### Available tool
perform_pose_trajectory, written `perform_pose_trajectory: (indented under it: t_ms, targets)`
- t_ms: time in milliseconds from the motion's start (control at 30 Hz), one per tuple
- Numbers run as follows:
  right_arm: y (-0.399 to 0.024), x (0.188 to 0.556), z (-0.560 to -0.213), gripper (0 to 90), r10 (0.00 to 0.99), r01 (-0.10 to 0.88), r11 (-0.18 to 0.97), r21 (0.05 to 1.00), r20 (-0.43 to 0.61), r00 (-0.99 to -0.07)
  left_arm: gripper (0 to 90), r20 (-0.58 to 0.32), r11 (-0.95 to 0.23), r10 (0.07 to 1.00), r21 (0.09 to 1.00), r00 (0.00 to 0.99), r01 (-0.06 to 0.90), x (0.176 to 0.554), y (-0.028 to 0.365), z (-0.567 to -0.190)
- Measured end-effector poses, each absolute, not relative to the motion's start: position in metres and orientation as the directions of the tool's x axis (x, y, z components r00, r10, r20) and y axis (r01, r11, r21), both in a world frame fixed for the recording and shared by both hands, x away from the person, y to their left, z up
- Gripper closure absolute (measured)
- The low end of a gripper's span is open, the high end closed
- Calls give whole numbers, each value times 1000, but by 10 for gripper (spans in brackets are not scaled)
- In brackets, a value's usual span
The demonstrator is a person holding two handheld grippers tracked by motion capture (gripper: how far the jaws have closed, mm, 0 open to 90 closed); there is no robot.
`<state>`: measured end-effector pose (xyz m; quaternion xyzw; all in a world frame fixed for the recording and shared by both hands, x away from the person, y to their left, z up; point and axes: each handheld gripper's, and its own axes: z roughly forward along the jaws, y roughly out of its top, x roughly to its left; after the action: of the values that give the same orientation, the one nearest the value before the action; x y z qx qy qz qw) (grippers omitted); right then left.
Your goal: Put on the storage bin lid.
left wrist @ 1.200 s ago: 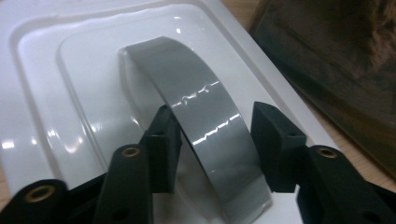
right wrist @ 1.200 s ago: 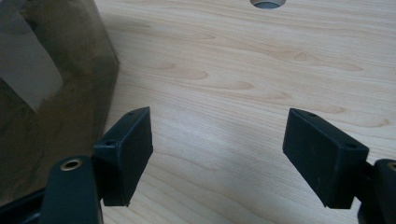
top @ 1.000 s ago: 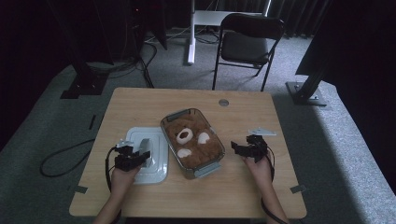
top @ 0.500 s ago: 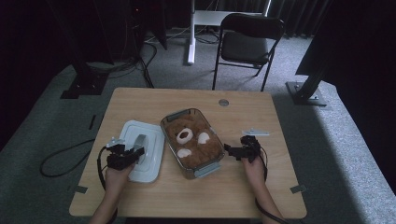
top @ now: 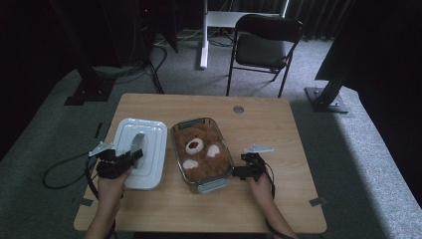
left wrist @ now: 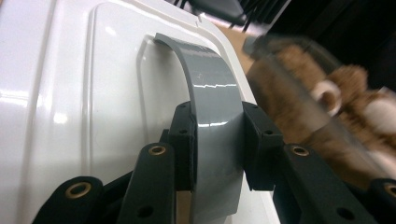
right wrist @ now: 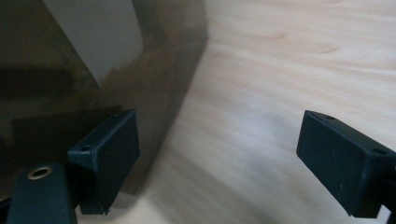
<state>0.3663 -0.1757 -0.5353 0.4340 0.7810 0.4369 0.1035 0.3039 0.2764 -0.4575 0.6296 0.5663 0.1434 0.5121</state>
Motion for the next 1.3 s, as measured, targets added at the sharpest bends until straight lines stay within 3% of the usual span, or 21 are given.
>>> perform_pose_trajectory:
  t_ms: [533,1100,1300]
  targets:
    - [-131,349,-537,126,710,536,306,787,186,-679,699,-424,197,802,853,421,483,295,274,-410]
    - [-85,343,-539,121,655,484,345,804,163,-738,698,-450,106,705,831,548,546,308,224,-409]
    - [-81,341,-533,116,639,442,401,802,100,-763,698,-456,75,681,822,572,565,312,216,-411]
